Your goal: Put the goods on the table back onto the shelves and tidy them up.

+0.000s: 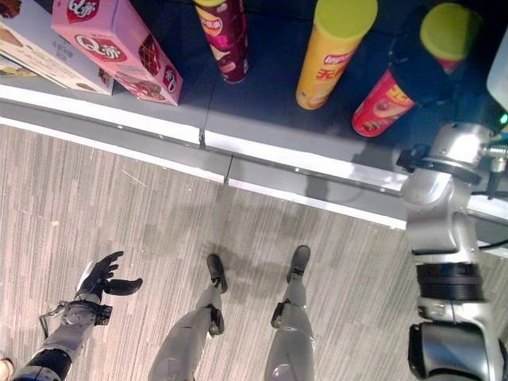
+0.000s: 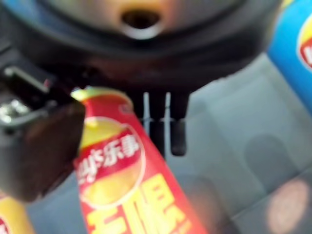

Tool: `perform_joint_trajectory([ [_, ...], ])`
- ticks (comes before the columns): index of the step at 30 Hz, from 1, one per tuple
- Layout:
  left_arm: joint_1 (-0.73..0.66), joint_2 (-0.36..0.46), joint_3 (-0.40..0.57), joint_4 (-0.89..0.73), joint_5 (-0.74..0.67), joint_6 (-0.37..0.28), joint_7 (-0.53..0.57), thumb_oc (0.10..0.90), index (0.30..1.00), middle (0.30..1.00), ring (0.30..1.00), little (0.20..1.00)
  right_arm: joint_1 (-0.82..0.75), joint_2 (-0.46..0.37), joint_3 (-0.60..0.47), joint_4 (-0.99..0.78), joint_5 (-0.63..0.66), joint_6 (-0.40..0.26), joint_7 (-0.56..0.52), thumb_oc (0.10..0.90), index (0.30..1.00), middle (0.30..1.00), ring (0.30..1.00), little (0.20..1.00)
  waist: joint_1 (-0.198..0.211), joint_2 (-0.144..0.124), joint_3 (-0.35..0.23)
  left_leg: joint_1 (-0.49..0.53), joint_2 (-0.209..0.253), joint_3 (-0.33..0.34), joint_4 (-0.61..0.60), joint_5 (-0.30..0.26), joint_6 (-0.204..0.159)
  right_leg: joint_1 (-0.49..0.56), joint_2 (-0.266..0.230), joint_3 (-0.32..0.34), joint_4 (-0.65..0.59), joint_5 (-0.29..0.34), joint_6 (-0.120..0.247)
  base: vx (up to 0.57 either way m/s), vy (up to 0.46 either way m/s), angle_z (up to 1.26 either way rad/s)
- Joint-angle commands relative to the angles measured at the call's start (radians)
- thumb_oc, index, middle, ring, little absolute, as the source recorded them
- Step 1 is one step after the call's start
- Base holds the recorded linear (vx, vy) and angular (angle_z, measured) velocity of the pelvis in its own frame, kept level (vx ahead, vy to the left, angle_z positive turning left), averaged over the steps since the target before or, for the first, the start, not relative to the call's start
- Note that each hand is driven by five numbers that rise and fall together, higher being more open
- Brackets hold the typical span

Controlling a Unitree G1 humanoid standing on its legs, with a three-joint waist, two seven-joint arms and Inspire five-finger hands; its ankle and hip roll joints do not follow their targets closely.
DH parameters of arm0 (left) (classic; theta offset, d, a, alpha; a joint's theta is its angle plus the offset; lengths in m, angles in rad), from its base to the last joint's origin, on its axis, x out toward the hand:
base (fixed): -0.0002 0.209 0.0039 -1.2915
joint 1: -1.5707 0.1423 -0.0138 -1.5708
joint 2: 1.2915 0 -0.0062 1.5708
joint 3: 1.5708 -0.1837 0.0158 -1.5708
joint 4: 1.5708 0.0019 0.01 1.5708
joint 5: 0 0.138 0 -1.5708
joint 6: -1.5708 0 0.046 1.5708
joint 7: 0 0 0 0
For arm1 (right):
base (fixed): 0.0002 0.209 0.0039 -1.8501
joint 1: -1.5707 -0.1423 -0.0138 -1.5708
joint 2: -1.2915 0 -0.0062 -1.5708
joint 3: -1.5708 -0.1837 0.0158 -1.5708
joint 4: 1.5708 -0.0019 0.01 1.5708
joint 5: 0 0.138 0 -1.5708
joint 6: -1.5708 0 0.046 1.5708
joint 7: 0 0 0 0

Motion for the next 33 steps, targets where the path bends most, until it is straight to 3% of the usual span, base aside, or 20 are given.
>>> perform_joint_trajectory([
  [1,0.032,0.07,-0.019,0.042,-0.012,-0.018,0.055,0.8,0.9,0.9,0.9,0.9,-0.138,-0.043,-0.12,-0.109,-0.045,-0.035,-0.108,0.4,0.3,0.3,0.3,0.3,0.01,-0.023,-0.063,0.104,0.15,0.033,0.025,-0.119,-0.157,-0.007,-0.217,0.033,0.125,-0.048,0.173,0.0,0.0,0.0],
  [24,0.031,0.057,-0.026,0.024,0.011,-0.026,0.066,0.8,0.9,0.9,0.9,0.9,-0.055,-0.006,-0.164,-0.109,-0.096,-0.009,-0.153,0.4,0.3,0.3,0.3,0.3,0.001,-0.01,-0.045,0.092,0.147,0.033,0.051,-0.133,-0.153,-0.038,-0.228,0.042,0.154,-0.061,0.173,0.0,0.0,-0.01],
  [25,-0.02,0.053,-0.049,0.06,0.054,-0.02,0.088,0.8,0.9,0.9,0.9,0.9,-0.048,0.025,-0.145,-0.112,-0.094,-0.006,-0.145,0.4,0.3,0.3,0.3,0.3,-0.008,-0.017,-0.043,0.09,0.149,0.033,0.054,-0.136,-0.153,-0.042,-0.226,0.046,0.156,-0.061,0.173,0.0,0.0,0.0],
  [33,-0.035,0.002,-0.046,0.122,0.026,-0.01,0.099,0.8,0.9,0.9,0.9,0.9,-0.038,0.037,-0.144,-0.113,-0.09,0.008,-0.16,0.4,0.3,0.3,0.3,0.3,-0.001,-0.021,-0.036,0.084,0.151,0.03,0.059,-0.134,-0.153,-0.047,-0.227,0.048,0.163,-0.062,0.173,0.0,0.0,0.0],
])
